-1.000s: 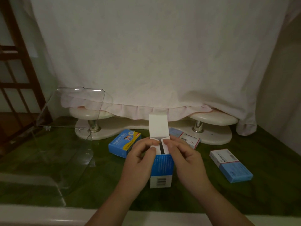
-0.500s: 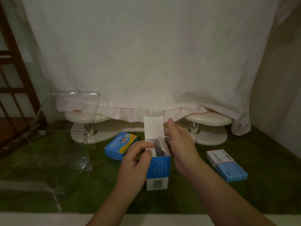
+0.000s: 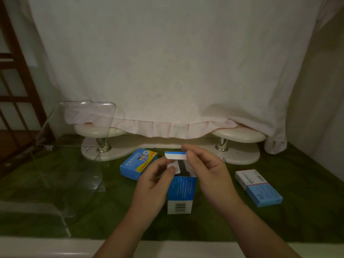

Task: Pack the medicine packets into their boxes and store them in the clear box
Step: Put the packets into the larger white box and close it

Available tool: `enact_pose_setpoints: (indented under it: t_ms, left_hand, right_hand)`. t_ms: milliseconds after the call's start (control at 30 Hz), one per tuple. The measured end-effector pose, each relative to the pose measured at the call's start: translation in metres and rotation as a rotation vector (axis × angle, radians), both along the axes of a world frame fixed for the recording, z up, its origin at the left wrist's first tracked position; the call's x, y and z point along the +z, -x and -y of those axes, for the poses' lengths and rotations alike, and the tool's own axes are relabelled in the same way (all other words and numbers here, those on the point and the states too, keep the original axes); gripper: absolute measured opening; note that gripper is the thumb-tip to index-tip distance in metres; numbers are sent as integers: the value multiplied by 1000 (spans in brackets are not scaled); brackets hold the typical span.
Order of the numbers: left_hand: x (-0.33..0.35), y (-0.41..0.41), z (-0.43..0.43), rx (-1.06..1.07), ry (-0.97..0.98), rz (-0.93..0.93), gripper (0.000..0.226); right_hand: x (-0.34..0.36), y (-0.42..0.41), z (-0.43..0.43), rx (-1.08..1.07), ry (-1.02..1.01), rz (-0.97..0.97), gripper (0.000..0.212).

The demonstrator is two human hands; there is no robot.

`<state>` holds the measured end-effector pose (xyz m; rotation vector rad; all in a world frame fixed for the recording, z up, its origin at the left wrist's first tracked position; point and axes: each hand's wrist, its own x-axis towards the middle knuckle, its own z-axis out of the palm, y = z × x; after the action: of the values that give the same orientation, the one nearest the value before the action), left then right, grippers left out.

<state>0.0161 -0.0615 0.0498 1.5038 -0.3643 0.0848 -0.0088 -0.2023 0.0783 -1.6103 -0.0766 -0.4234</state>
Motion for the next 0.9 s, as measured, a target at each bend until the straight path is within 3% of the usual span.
enact_pose_setpoints:
  t_ms: [133, 333, 533, 900]
  left_hand:
    - [-4, 3, -4, -15, 98, -1, 21]
    - [-6, 1, -17, -17, 23, 119, 47]
    - [-2, -6, -19, -64, -66, 223, 32]
    - [-12, -11, -17, -64, -123, 259, 26]
  right_hand:
    - [-5, 5, 4, 14, 45, 32, 26]
    - [-15, 6, 9, 2, 133, 42, 25]
    - [-22, 8, 10, 77, 78, 78, 26]
    - [-27, 10, 13, 92, 91, 102, 24]
